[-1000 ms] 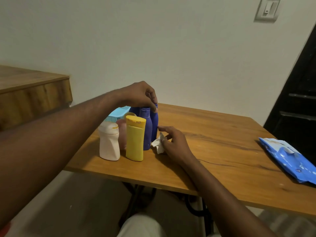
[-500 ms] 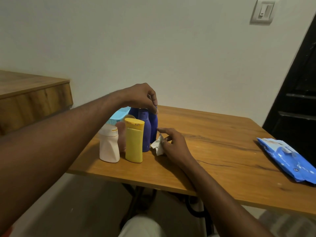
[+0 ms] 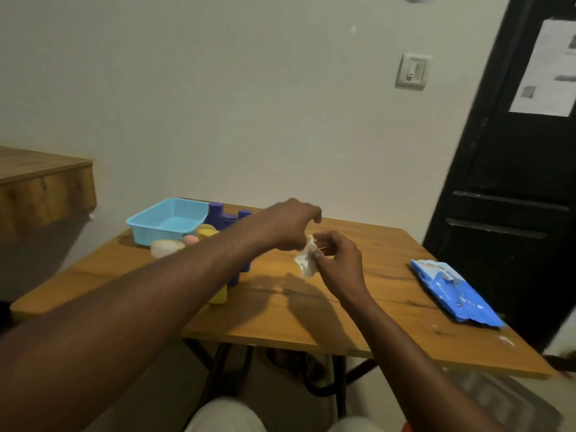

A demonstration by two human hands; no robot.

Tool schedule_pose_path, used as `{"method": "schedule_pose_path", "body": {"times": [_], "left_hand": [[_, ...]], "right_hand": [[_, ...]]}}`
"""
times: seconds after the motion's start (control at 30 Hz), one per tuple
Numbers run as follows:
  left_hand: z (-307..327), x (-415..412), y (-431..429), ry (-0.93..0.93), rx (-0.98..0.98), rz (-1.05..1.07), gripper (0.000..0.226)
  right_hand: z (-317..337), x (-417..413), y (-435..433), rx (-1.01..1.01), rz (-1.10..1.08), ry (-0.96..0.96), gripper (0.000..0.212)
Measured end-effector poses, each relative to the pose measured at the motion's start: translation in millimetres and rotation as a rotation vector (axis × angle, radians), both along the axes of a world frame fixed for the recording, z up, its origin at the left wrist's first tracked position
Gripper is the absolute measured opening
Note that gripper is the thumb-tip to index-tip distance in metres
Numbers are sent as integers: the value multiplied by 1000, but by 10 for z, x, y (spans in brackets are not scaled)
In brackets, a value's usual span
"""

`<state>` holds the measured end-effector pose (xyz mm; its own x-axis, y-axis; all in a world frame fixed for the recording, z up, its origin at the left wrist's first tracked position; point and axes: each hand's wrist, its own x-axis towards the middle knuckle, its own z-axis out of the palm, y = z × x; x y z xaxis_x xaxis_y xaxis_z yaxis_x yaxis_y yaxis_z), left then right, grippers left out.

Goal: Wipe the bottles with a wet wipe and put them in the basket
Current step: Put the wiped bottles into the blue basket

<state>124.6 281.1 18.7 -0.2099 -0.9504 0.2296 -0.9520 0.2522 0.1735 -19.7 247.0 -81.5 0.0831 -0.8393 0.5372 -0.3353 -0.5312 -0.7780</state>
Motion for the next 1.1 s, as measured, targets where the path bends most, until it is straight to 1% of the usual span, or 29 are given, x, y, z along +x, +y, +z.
{"method": "schedule_pose_path", "body": {"times": [0.03,0.1,0.27,0.37,0.5,0.53,0.57,0.63,0.7,0.8,0.87,0.97,1.03,1.1], "left_hand": [[-69,-106,-11,-13,9,14,69],[-189,-333,-18,8,0,14,68],[-530,-734,-81,102,69,14,38],[-737,-855,-97,109,80,28,23],[-895,-864,-73,106,111,27,11],[-906,-842,-64,103,104,22,11],[-910,-805,-47,108,92,13,16],[-883,-714,14,133,54,3,33],[-804,-616,93,176,-10,5,37],[-579,-449,251,262,-105,-4,25],[-384,-336,407,288,-150,0,18],[-125,-107,716,266,-206,46,13],[-4,79,922,215,-232,97,12],[83,290,1122,194,-234,141,9]], "right_hand": [[10,-88,7,0,-30,11,22],[14,-270,28,27,-84,37,19],[-105,-573,44,96,-156,137,11],[-195,-677,66,142,-148,211,14],[-305,-682,95,219,-68,243,19],[-314,-675,94,211,-68,255,21],[-311,-667,93,187,-79,275,21],[-266,-644,98,103,-126,312,19],[-176,-598,124,8,-164,305,17],[38,-457,219,-103,-131,242,8],[178,-335,299,-131,-80,190,8],[354,-105,417,-156,-1,115,9],[454,58,490,-172,49,109,5],[551,228,583,-186,114,115,6]]}}
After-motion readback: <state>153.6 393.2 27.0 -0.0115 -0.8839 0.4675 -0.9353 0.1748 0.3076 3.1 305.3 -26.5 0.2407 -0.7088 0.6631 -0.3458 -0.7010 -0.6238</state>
